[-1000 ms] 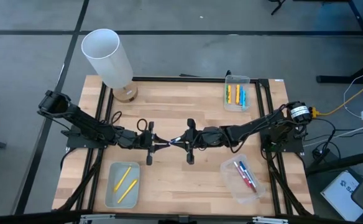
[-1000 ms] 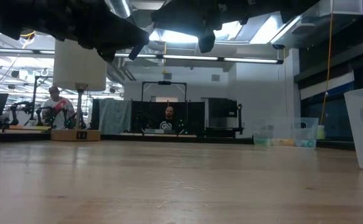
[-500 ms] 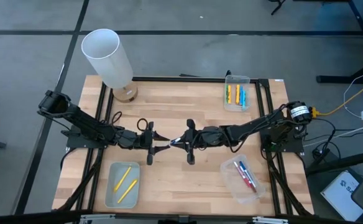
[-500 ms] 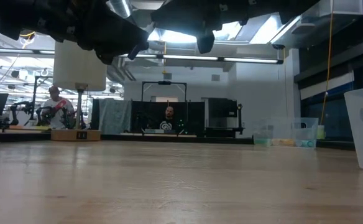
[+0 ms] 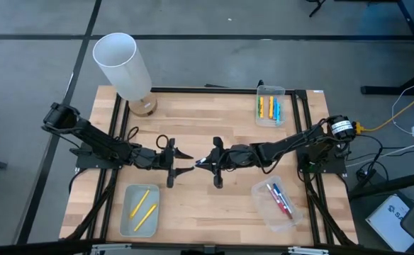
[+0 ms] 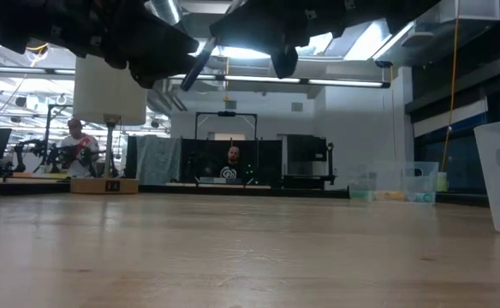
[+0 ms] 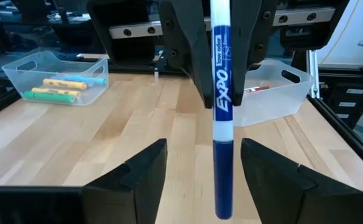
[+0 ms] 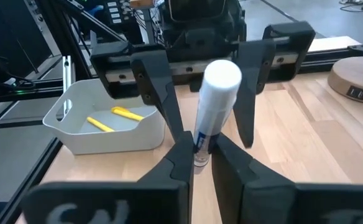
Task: Pick & Place Markers
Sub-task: Put the dark blue marker pen into the bottom transparent bin
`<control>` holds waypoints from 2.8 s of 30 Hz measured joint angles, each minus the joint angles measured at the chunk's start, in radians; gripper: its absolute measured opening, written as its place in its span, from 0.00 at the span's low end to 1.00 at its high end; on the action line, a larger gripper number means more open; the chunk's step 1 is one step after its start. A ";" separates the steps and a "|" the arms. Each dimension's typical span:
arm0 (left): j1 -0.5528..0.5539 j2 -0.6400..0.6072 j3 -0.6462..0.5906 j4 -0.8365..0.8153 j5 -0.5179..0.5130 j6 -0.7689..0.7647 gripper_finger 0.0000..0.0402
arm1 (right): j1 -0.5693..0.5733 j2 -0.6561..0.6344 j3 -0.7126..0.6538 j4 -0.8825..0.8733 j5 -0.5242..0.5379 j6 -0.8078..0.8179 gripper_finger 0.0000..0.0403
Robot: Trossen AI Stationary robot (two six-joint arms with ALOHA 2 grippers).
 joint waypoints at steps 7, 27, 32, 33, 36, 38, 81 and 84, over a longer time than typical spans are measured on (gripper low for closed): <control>-0.005 -0.090 -0.001 -0.139 0.002 -0.001 0.50 | -0.003 0.000 0.000 -0.022 0.000 0.031 0.09; -0.084 -0.369 -0.001 -0.368 -0.138 0.116 0.50 | 0.006 -0.146 0.001 -0.273 0.086 0.247 0.09; -0.083 -0.435 -0.001 -0.462 -0.137 0.086 0.50 | 0.006 -0.219 0.001 -0.362 0.043 0.335 0.09; -0.083 -0.444 -0.001 -0.480 -0.135 0.084 0.50 | 0.006 -0.231 0.001 -0.378 0.036 0.348 0.09; -0.083 -0.475 -0.001 -0.522 -0.094 0.071 0.50 | 0.006 -0.268 0.001 -0.417 0.019 0.387 0.09; -0.083 -0.495 -0.001 -0.539 -0.053 0.061 0.50 | 0.006 -0.294 0.001 -0.459 0.002 0.416 0.09; 0.109 -0.782 -0.421 -0.111 0.329 0.058 0.51 | -0.040 -0.454 0.001 -1.146 -0.755 1.053 0.09; 0.109 -0.782 -0.421 -0.113 0.329 0.052 0.51 | -0.023 -0.454 0.001 -1.158 -0.780 1.115 0.10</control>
